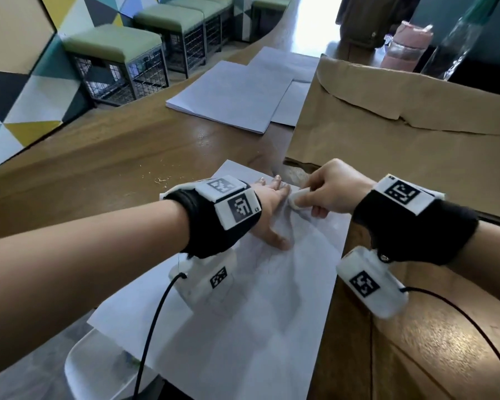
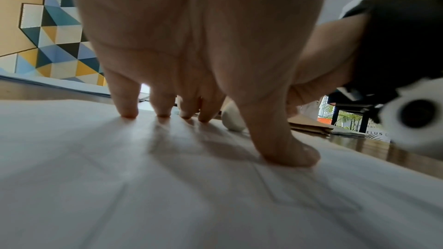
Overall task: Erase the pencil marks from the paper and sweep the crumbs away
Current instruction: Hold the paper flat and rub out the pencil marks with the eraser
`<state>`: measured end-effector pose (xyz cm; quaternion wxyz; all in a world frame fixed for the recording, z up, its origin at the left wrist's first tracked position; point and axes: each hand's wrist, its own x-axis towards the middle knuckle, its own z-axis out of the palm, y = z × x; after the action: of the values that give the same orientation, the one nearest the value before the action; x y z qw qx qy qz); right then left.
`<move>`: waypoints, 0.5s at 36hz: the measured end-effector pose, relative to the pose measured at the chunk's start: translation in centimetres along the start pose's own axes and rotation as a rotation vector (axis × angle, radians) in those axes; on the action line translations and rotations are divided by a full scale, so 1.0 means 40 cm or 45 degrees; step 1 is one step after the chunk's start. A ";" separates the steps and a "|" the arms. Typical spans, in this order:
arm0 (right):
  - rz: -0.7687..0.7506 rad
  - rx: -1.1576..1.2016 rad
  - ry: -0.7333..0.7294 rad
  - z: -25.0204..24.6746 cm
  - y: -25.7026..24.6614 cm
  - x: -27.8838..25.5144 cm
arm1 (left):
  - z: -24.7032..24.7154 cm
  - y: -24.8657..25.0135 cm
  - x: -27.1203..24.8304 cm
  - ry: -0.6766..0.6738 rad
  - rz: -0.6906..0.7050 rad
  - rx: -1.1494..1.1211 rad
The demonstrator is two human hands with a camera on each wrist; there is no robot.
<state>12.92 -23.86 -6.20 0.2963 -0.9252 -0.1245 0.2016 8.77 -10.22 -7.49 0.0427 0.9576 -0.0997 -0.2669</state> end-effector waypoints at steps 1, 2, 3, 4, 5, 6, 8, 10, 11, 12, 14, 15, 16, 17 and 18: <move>-0.009 0.002 -0.026 0.009 0.001 -0.009 | 0.000 0.002 -0.001 -0.001 -0.002 0.001; -0.017 -0.016 -0.069 0.021 0.001 -0.021 | 0.000 0.004 -0.002 -0.007 -0.005 -0.002; -0.014 -0.039 -0.128 0.031 0.001 -0.034 | -0.002 0.006 -0.004 -0.014 -0.014 -0.011; -0.008 -0.047 -0.179 0.036 0.000 -0.043 | -0.002 0.006 -0.005 -0.017 -0.024 -0.019; 0.001 -0.030 -0.203 0.036 -0.001 -0.044 | -0.003 0.007 -0.005 -0.018 -0.028 -0.025; 0.017 0.008 -0.186 0.030 -0.003 -0.040 | -0.003 0.007 -0.006 -0.018 -0.026 -0.028; 0.062 0.102 -0.048 0.009 -0.001 -0.011 | -0.001 0.005 -0.005 -0.010 -0.017 -0.026; 0.066 0.164 0.085 0.000 0.002 0.008 | 0.003 0.003 -0.005 -0.005 -0.016 -0.039; 0.051 0.169 0.098 0.004 0.006 0.009 | 0.003 0.003 -0.005 0.001 -0.014 -0.037; 0.033 0.158 0.078 0.014 0.009 0.005 | 0.003 0.003 -0.005 0.007 -0.013 -0.034; 0.000 0.110 -0.026 0.039 0.013 -0.023 | 0.002 0.005 -0.006 0.002 -0.014 -0.042; -0.007 0.097 -0.087 0.046 0.013 -0.035 | 0.002 0.005 -0.005 -0.003 -0.019 -0.045; -0.003 0.100 -0.131 0.046 0.012 -0.038 | 0.001 0.006 -0.005 -0.006 -0.022 -0.042; 0.016 0.121 -0.145 0.038 0.011 -0.034 | 0.001 0.006 -0.004 -0.008 -0.021 -0.037; 0.041 0.152 -0.125 0.027 0.010 -0.023 | 0.001 0.007 -0.005 -0.006 -0.016 -0.031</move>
<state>11.66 -23.98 -6.96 0.3413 -0.8968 -0.1117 0.2584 8.54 -10.45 -7.37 0.0527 0.9570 -0.0906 -0.2705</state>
